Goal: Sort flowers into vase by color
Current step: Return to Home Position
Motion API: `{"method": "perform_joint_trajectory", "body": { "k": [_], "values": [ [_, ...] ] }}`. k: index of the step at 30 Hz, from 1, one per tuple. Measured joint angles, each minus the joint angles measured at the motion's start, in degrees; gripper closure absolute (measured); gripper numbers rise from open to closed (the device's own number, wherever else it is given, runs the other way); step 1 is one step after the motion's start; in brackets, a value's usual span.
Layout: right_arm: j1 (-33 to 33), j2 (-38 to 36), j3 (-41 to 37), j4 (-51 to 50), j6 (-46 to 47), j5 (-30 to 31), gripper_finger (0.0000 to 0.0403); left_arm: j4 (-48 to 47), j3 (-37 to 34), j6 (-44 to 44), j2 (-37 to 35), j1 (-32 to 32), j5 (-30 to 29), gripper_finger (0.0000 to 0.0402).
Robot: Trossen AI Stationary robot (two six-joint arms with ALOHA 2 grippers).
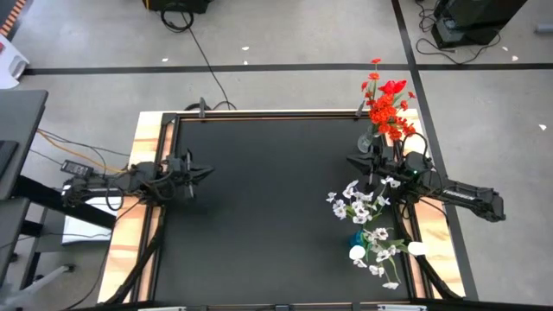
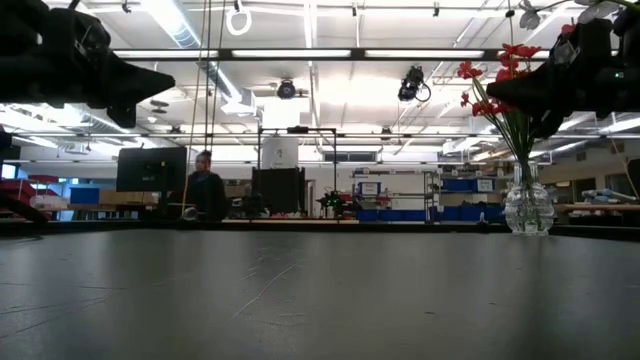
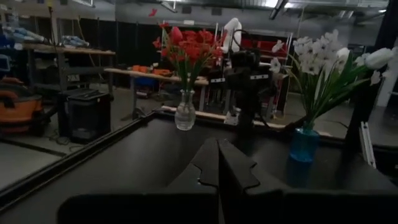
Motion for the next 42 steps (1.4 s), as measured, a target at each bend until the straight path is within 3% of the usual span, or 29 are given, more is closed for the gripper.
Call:
{"method": "perform_joint_trajectory", "body": {
  "k": [15,23,29,42],
  "values": [
    [-2.2,-2.4,0.0,-2.7,-3.3,3.4,0.0397,-4.5,-0.2,0.4,-0.2,0.0,4.6,0.0401],
    [-9.5,-3.1,0.0,-5.3,-4.7,-8.0,0.04,-4.3,-0.2,-0.8,-0.2,-0.2,4.6,0.0401],
    [-14.2,-3.1,0.0,-5.2,-6.5,-11.2,0.0399,-3.5,-0.2,1.5,-0.6,0.5,3.1,0.0401],
    [-16.0,-1.5,0.0,-7.3,-6.0,-4.0,0.0366,-5.0,-0.2,-0.9,-0.5,0.5,3.0,0.0392]
  ]
}}
